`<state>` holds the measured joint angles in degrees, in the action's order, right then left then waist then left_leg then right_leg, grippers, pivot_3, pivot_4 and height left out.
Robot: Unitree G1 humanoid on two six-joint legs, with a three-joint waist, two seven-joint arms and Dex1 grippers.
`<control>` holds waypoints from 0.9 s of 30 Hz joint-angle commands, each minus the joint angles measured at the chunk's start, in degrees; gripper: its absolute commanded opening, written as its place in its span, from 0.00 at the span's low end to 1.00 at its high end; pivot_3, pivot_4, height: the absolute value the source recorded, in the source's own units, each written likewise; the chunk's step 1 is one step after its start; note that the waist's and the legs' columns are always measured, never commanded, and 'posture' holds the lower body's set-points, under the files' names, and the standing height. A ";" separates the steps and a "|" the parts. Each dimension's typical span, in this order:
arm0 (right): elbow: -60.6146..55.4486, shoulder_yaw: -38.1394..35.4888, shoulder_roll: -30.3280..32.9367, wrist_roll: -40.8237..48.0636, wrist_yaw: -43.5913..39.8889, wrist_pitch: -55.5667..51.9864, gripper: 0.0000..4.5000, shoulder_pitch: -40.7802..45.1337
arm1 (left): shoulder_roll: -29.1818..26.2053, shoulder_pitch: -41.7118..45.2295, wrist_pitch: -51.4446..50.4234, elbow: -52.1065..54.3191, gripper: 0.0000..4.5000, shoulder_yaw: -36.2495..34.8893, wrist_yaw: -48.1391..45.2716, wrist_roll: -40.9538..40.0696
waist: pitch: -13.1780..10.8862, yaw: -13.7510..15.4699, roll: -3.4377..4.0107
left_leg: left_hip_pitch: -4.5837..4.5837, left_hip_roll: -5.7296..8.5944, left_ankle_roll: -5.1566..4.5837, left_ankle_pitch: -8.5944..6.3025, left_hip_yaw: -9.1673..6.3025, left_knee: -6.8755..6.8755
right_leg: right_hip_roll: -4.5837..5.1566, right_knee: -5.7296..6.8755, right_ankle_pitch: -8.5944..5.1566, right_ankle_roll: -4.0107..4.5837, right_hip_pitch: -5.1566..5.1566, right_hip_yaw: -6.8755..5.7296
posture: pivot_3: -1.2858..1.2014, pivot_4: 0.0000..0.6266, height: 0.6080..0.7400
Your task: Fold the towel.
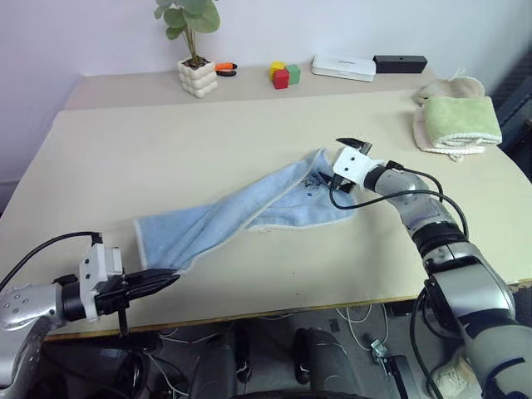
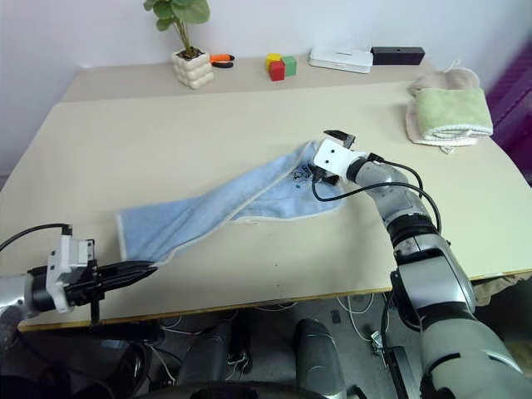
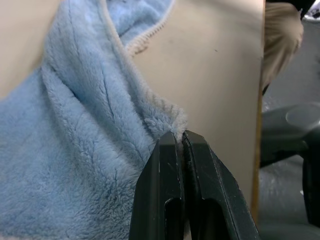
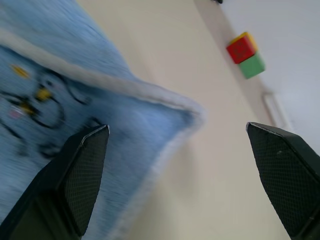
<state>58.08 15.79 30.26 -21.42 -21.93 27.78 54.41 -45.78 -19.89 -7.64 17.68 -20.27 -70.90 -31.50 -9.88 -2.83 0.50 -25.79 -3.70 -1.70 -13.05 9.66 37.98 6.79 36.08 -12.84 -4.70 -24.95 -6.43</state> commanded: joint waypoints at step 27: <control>14.53 27.72 -6.87 -34.26 32.15 3.60 0.38 15.88 | 4.12 -9.59 6.65 6.02 0.00 -1.30 2.31 1.44 | 0.03 -1.29 -0.04 | 0.43 -0.08 0.33 0.25 0.98 -0.81 | -0.08 0.13 -0.11 0.08 -0.40 0.52 | 0.52 0.24 1.00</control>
<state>72.53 43.77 23.55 -55.83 9.54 31.97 68.06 -41.92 -28.97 -1.97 22.86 -21.08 -68.44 -29.96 -9.85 -4.12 0.46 -25.36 -3.78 -1.34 -12.82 10.64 37.17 6.71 36.21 -12.94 -4.62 -25.35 -5.91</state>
